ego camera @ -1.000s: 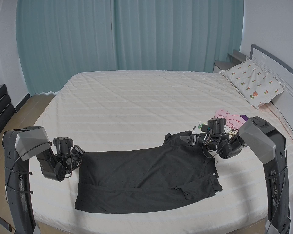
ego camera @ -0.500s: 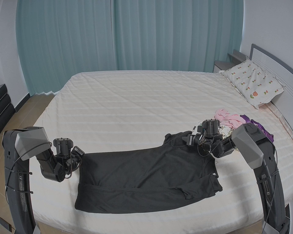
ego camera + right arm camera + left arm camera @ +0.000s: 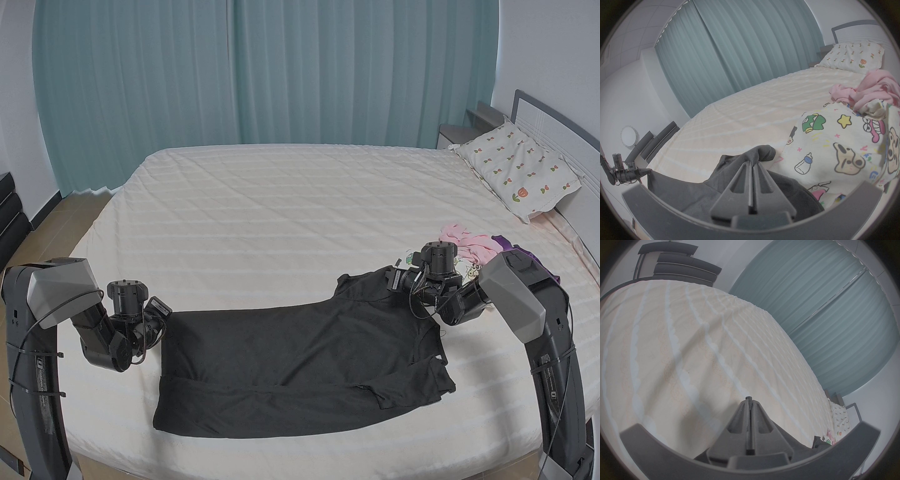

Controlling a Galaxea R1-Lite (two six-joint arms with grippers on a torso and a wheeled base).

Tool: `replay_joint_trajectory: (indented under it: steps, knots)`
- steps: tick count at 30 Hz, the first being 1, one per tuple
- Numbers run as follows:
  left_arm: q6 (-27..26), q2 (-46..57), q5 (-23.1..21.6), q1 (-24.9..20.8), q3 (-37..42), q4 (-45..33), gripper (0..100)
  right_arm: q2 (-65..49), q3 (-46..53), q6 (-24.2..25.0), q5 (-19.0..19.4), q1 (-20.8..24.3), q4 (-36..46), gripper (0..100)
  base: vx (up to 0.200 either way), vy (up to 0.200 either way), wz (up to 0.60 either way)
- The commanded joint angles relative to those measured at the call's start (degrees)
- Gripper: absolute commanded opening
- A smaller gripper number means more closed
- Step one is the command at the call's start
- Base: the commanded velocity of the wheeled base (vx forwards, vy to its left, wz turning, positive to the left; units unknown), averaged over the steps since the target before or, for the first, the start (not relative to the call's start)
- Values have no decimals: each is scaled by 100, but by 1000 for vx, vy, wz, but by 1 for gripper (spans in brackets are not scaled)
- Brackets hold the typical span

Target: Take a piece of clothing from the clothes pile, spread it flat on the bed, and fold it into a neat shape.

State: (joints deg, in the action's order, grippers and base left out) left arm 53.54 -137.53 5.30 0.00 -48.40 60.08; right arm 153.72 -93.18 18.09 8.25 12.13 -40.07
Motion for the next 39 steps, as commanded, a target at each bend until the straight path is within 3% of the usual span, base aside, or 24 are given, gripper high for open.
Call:
replay_joint_trajectory:
  steps: [1, 21, 39]
  knots:
    - [-2, 218, 6, 0, 111, 4, 0, -413, 547, 28, 1, -88, -308, 0, 0, 0, 0]
    - [-344, 482, 32, 70, 155, -66, 0, -1160, 1435, 415, 62, -255, -959, 0, 0, 0, 0]
    - [-722, 992, -3, 35, 964, 22, 0, -2233, 3509, 617, 1003, -598, -1723, 0, 0, 0, 0]
